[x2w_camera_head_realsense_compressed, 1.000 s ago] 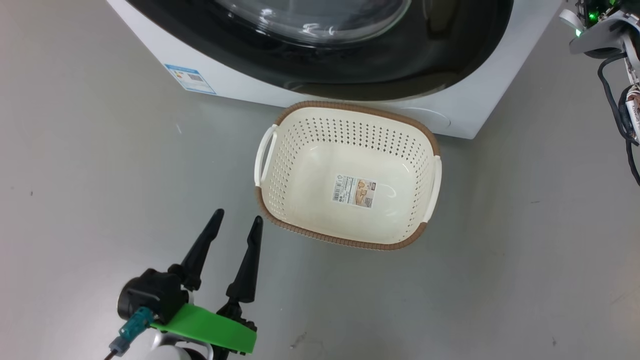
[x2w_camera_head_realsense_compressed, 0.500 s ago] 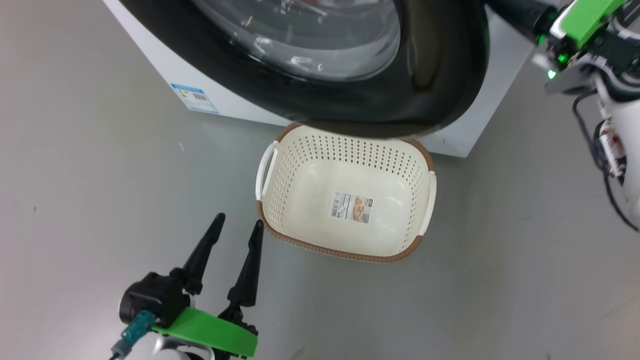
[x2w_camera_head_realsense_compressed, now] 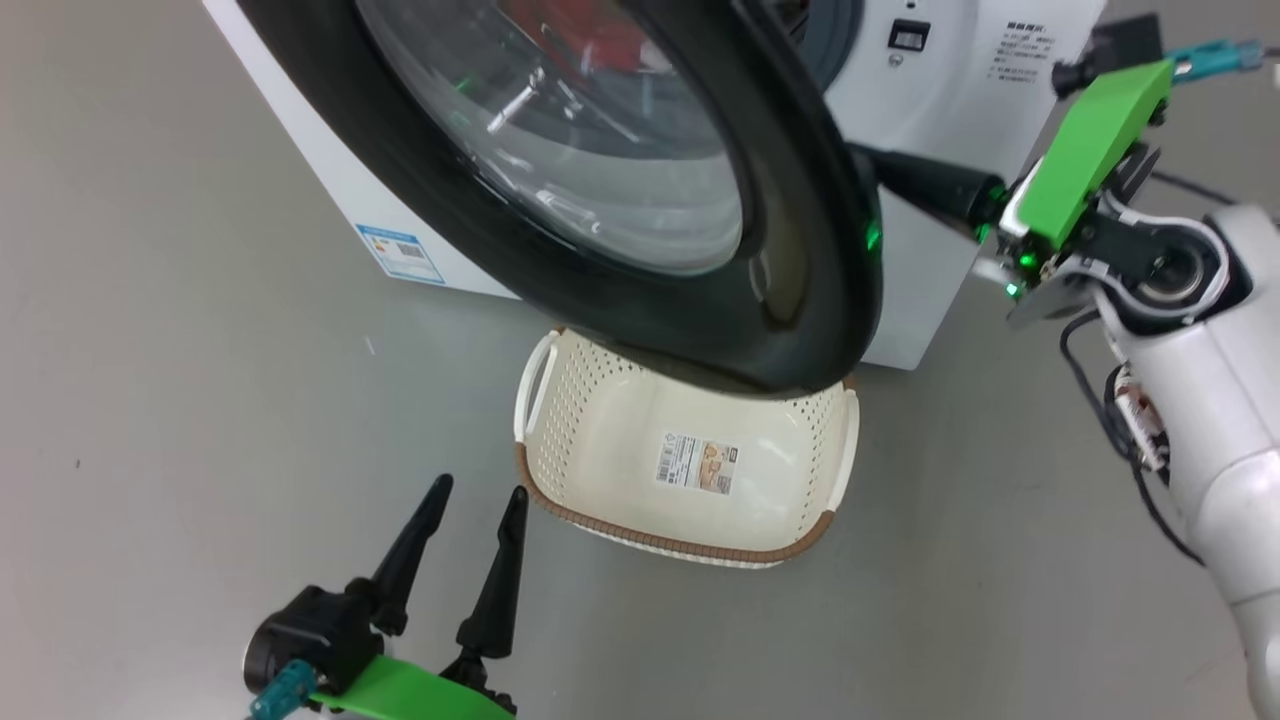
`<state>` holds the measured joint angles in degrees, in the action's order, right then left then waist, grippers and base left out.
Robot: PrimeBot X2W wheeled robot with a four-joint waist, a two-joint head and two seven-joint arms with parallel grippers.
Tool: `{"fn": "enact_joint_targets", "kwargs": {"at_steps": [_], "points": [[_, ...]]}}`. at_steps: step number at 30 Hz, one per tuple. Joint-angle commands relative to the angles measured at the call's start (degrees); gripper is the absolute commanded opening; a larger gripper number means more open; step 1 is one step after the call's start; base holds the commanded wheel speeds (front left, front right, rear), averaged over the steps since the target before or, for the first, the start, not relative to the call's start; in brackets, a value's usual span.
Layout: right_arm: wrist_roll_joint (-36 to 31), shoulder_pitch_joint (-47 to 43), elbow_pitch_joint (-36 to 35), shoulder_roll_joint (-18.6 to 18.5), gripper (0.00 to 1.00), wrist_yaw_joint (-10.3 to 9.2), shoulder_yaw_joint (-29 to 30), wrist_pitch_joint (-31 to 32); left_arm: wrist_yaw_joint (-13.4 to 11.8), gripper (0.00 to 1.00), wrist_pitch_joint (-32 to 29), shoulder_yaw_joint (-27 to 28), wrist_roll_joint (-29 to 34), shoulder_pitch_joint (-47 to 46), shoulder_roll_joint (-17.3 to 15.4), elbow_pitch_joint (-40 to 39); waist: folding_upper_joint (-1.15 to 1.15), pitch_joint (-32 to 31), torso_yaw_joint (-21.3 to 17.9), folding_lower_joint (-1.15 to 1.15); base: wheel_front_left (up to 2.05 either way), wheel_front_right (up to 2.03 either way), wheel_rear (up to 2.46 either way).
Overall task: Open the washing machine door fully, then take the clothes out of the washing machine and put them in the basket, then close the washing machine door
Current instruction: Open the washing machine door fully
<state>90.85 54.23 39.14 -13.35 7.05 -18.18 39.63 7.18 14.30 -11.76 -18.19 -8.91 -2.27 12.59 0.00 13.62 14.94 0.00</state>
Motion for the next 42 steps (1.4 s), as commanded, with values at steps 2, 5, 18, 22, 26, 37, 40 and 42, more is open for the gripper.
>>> {"fn": "enact_joint_targets", "kwargs": {"at_steps": [2, 5, 18, 22, 26, 37, 40, 42], "points": [[0.8, -1.66, -2.97, 1.6, 0.0, 0.44, -0.74, 0.44, 0.31, 1.0, 0.7, 1.9, 0.3, 0.61, -0.64, -1.19, 0.0, -1.02, 0.21, 0.0, 0.0, 0.0, 0.0], [1.08, -3.8, -4.88, 1.93, 0.0, 0.44, -0.91, 0.59, 0.31, 1.0, 0.7, 2.06, 0.51, 1.29, -0.63, -1.22, 0.0, -1.89, 0.36, 0.0, 0.0, 0.0, 0.0], [2.4, -12.1, -12.53, 4.59, 0.0, 0.44, -3.1, 2.9, 0.31, 1.0, 0.7, 2.65, 0.84, 3.56, -0.62, -1.79, 0.0, -4.08, 0.77, 0.0, 0.0, 0.0, 0.0], [2.02, -13.16, -13.72, 4.85, 0.0, 0.44, -3.5, 2.74, 0.31, 1.0, 0.7, 2.69, 0.92, 3.71, -0.61, -1.78, 0.0, -4.42, 0.81, 0.0, 0.0, 0.0, 0.0], [1.6, -14.23, -14.67, 4.78, 0.0, 0.44, -3.63, 2.44, 0.31, 1.0, 0.7, 2.86, 0.95, 4.06, -0.61, -1.85, 0.0, -4.9, 0.65, 0.0, 0.0, 0.0, 0.0], [-2.63, -17.36, -15.56, 2.35, 1.0, 0.44, -3.06, -2.41, 0.31, 1.0, 0.7, 3.47, 1.26, 4.54, -0.61, -1.92, 0.0, -5.17, -0.39, 0.0, 0.0, 0.0, 0.0], [-4.69, -18.73, -15.39, 1.42, 1.0, 0.44, -3.04, -5.1, 0.31, 1.0, 0.7, 3.73, 1.35, 4.34, -0.61, -1.62, 0.0, -5.38, -0.88, 0.0, 0.0, 0.0, 0.0], [-5.38, -19.33, -15.35, 1.08, 1.0, 0.44, -3.13, -5.95, 0.31, 1.0, 0.7, 3.83, 1.41, 4.32, -0.61, -1.51, 0.0, -5.49, -1.04, 0.0, 0.0, 0.0, 0.0]]}}
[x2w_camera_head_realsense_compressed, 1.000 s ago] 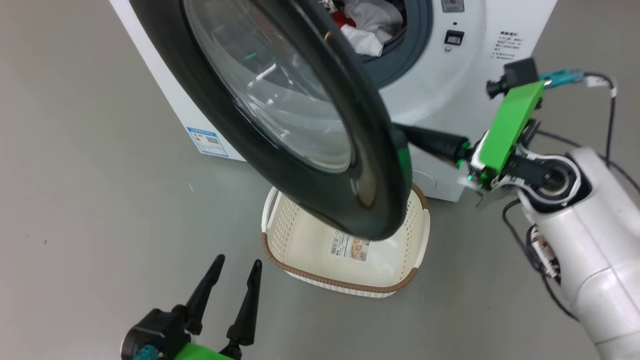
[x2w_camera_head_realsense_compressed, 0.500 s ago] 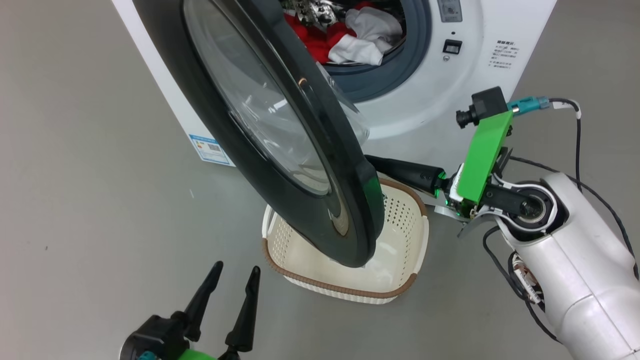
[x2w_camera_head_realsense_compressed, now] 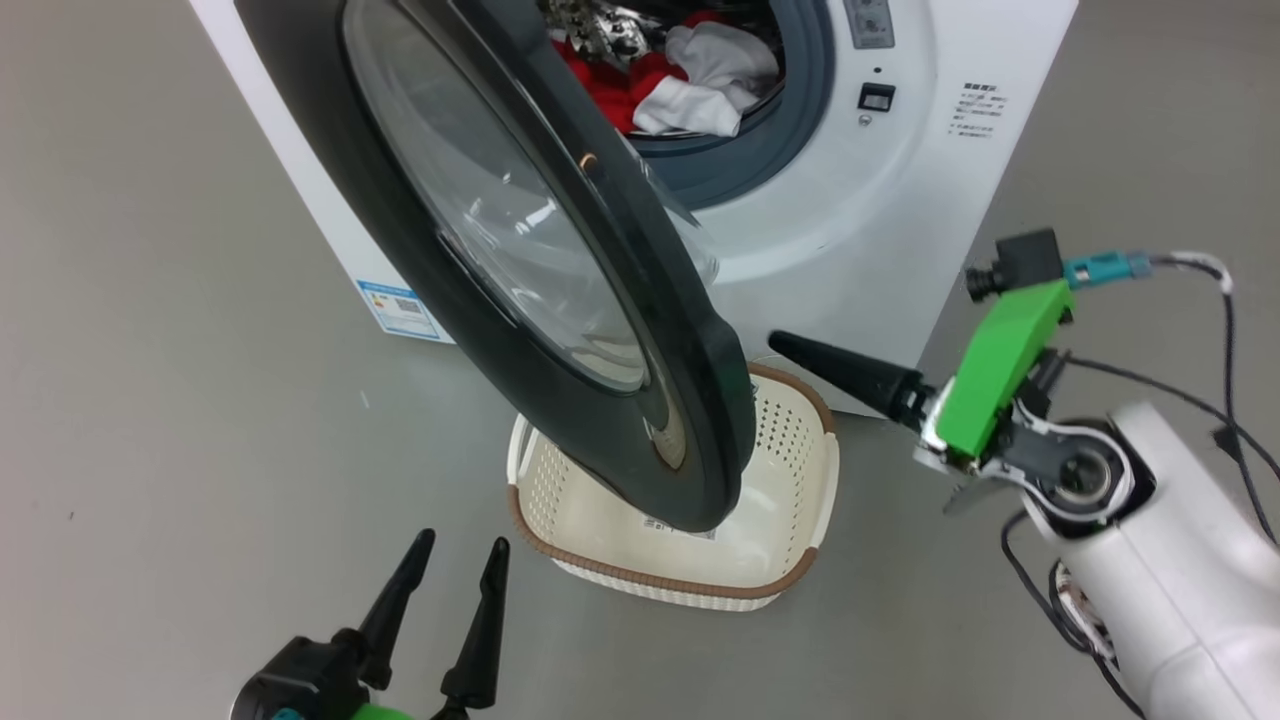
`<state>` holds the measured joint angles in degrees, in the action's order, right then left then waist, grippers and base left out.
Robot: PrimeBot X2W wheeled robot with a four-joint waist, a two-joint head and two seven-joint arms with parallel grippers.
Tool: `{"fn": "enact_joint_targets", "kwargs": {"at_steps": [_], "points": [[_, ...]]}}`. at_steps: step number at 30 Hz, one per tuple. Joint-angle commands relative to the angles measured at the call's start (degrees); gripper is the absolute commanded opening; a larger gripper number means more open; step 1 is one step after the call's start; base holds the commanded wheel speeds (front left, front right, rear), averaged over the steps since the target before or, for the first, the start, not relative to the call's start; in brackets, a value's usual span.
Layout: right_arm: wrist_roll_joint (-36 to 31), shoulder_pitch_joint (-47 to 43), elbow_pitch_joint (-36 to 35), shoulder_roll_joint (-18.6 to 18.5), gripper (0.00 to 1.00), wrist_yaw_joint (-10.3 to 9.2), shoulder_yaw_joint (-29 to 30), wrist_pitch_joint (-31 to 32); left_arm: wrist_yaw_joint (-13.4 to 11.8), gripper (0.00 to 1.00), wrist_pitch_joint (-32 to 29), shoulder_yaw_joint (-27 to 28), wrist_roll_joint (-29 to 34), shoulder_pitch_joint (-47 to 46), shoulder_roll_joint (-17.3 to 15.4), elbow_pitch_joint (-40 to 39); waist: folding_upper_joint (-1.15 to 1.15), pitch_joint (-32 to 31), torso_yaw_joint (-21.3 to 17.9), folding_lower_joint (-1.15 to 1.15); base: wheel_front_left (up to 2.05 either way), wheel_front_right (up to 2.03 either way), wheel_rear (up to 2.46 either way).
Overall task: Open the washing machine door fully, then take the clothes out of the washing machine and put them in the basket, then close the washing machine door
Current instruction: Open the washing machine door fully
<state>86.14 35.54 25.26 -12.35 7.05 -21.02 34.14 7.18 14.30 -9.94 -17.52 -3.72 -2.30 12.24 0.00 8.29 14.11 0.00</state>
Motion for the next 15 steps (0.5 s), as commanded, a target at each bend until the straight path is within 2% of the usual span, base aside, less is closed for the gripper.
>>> {"fn": "enact_joint_targets", "kwargs": {"at_steps": [1, 15], "points": [[-1.19, -1.38, -1.44, -0.23, 1.0, 0.44, -0.31, -1.32, 0.31, 1.0, 0.7, 2.07, 0.81, -0.89, -0.58, -1.07, 0.0, -0.26, -0.38, 0.0, 0.0, 0.0, 0.0], [-8.46, -13.6, -2.29, -4.46, 1.0, 0.44, -2.54, -17.23, 0.31, 1.0, 0.7, 4.4, 2.35, 1.15, -0.59, -0.54, 0.0, -2.44, -4.5, 0.0, 0.0, 0.0, 0.0]]}}
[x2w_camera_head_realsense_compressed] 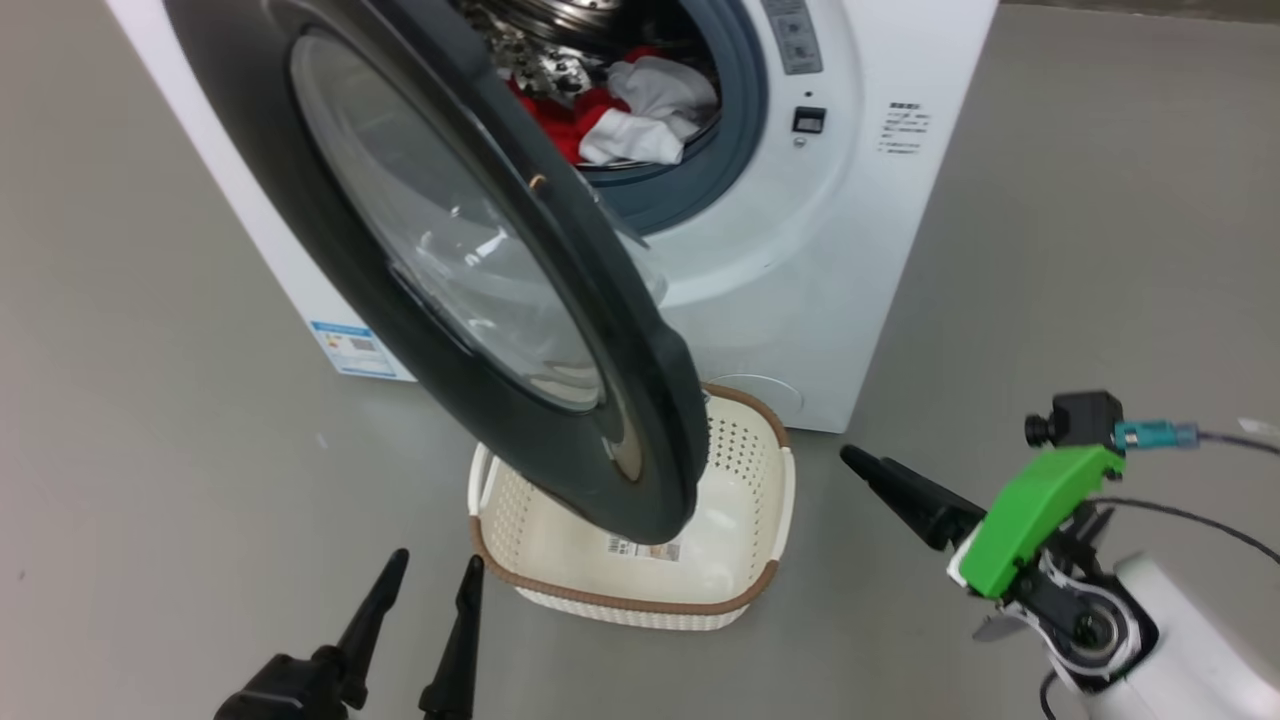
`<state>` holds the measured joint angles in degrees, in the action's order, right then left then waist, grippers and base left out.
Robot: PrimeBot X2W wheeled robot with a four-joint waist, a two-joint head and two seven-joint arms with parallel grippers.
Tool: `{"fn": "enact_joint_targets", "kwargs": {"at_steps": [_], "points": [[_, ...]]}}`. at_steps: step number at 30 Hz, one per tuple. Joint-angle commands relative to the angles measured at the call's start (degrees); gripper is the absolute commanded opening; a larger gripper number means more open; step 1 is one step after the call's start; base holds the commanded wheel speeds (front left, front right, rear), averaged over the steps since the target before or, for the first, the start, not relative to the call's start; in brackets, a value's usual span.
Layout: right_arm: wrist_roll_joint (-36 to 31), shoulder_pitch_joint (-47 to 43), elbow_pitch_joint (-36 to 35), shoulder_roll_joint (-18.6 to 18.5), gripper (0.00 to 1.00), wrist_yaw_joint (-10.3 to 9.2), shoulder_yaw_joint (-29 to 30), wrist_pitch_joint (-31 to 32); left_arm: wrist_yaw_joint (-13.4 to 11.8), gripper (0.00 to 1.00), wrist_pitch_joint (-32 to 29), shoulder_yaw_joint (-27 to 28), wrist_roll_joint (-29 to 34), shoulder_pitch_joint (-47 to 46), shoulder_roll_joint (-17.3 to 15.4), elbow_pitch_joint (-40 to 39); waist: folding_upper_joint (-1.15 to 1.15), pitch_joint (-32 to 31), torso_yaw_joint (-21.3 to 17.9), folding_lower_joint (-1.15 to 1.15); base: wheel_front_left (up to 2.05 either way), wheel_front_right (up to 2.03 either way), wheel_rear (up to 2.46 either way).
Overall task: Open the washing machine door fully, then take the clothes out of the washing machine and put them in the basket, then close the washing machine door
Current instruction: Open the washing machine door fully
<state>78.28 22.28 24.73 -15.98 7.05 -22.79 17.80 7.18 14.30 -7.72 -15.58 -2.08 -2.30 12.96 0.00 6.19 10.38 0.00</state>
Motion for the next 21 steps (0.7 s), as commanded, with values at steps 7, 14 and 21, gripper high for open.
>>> {"fn": "enact_joint_targets", "kwargs": {"at_steps": [7, 14, 21], "points": [[-6.28, -4.85, -2.25, -4.12, 1.0, 0.44, -5.05, -9.59, 0.31, 1.0, 0.7, 3.66, 0.87, 0.39, -0.65, -1.34, 0.0, -1.02, -3.08, 0.0, 0.0, 0.0, 0.0], [-10.46, -9.61, -1.83, -7.19, 1.0, 0.44, -9.48, -18.73, 0.31, 1.0, 0.7, 4.91, 1.32, 1.81, -0.65, -1.39, 0.0, -2.09, -4.7, 0.0, 0.0, 0.0, 0.0], [-14.09, -12.1, 0.85, -8.58, 1.0, 0.44, -10.71, -29.27, 0.31, 1.0, 0.7, 6.04, 1.84, 2.75, -0.75, -1.28, 0.0, -2.81, -6.22, 0.0, 0.0, 0.0, 0.0]]}}
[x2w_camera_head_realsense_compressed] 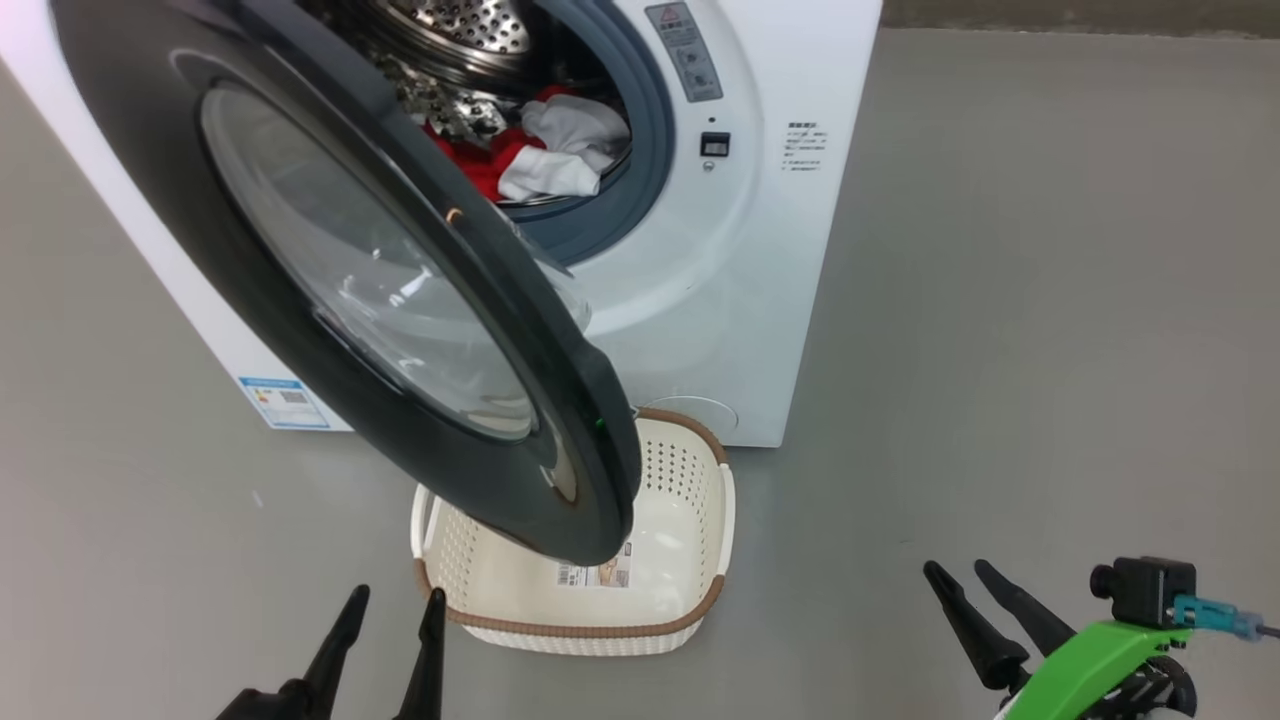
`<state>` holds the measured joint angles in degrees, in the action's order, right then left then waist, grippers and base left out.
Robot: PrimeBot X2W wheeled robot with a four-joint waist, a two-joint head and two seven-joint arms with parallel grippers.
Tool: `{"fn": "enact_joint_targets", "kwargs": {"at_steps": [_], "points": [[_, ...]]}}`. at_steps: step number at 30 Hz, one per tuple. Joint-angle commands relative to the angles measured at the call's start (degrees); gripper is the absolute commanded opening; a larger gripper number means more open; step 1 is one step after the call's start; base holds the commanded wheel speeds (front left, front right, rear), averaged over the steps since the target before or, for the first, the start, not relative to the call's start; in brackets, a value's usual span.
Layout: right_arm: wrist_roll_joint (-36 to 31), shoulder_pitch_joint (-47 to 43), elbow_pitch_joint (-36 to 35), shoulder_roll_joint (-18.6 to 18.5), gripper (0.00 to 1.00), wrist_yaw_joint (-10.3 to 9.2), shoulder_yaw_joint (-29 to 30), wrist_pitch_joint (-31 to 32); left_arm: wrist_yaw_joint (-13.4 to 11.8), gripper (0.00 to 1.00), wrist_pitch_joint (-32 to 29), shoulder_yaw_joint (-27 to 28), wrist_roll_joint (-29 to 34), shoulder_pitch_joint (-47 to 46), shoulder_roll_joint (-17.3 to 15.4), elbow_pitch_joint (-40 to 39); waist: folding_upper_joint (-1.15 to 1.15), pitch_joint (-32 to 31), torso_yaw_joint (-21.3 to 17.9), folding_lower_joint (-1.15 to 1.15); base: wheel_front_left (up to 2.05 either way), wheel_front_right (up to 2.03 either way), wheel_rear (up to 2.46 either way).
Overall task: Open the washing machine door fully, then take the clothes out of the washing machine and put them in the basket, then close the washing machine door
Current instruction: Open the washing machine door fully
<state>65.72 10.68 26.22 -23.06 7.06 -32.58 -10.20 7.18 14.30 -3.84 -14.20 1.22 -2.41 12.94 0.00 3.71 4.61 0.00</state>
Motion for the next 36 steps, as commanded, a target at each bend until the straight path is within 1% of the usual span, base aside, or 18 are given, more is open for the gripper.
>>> {"fn": "enact_joint_targets", "kwargs": {"at_steps": [1, 5, 7, 8, 10, 14, 18, 21, 22, 25, 28, 36], "points": [[-2.33, -0.71, -0.24, -1.57, 1.0, 0.43, -1.02, -2.32, 0.31, 1.0, 0.7, 2.27, 0.51, -0.46, -0.64, -1.21, 0.0, -0.4, -0.62, 0.0, 0.0, 0.0, 0.0], [-6.25, -1.6, 1.18, -1.17, 1.0, 0.43, 1.16, -4.58, 0.31, 1.0, 0.7, 2.53, 0.67, -0.17, -0.64, -1.03, 0.0, -0.8, -1.26, 0.0, 0.0, 0.0, 0.0], [-9.97, -2.2, 0.75, -0.31, 1.0, 0.43, 5.13, -4.74, 0.31, 1.0, 0.7, 2.67, 0.69, -0.01, -0.63, -1.0, 0.0, -0.94, -1.58, 0.0, 0.0, 0.0, 0.0], [-9.97, -2.2, 0.75, -0.31, 1.0, 0.43, 5.13, -4.74, 0.31, 1.0, 0.7, 2.67, 0.69, -0.01, -0.63, -1.0, 0.0, -0.94, -1.58, 0.0, 0.0, 0.0, 0.0], [-15.71, -3.75, -0.81, 1.07, 1.0, 0.43, 9.54, -4.76, 0.31, 1.0, 0.7, 2.74, 0.72, 0.11, -0.62, -0.95, 0.0, -1.12, -1.79, 0.0, 0.0, 0.0, 0.0], [-26.32, -8.15, -4.78, 5.11, 1.0, 0.43, 17.74, -4.78, 0.31, 1.0, 0.7, 2.55, 0.78, 0.3, -0.6, -0.78, 0.0, -1.37, -1.93, 0.0, 0.0, 0.0, 0.0], [-35.82, -11.64, -9.31, 8.63, 1.0, 0.43, 24.39, -4.79, 0.31, 1.0, 0.7, 2.37, 0.91, 0.46, -0.58, -0.7, 0.0, -1.56, -1.86, 0.0, 0.0, 0.0, 0.0], [-41.81, -13.71, -13.04, 10.81, 1.0, 0.43, 27.97, -4.79, 0.31, 1.0, 0.7, 2.3, 1.08, 0.47, -0.56, -0.72, 0.0, -1.69, -1.63, 0.0, 0.0, 0.0, 0.0], [-44.22, -14.95, -15.37, 12.51, 1.0, 0.43, 30.28, -4.79, 0.31, 1.0, 0.7, 2.24, 1.16, 0.48, -0.55, -0.78, 0.0, -1.75, -1.44, 0.0, 0.0, 0.0, 0.0], [-47.01, -16.82, -17.63, 14.37, 1.0, 0.43, 32.49, -4.79, 0.31, 1.0, 0.7, 2.12, 1.17, 0.54, -0.54, -0.87, 0.0, -1.87, -1.09, 0.0, 0.0, 0.0, 0.0], [-48.55, -18.24, -17.6, 15.65, 1.0, 0.43, 33.6, -4.79, 0.31, 1.0, 0.7, 2.11, 1.15, 0.73, -0.53, -0.84, 0.0, -2.01, -0.88, 0.0, 0.0, 0.0, 0.0], [-50.31, -19.18, -16.97, 17.22, 1.0, 0.43, 34.48, -4.79, 0.31, 1.0, 0.7, 2.02, 1.18, 0.67, -0.5, -0.73, 0.0, -1.85, -0.51, 0.0, 0.0, 0.0, 0.0]]}}
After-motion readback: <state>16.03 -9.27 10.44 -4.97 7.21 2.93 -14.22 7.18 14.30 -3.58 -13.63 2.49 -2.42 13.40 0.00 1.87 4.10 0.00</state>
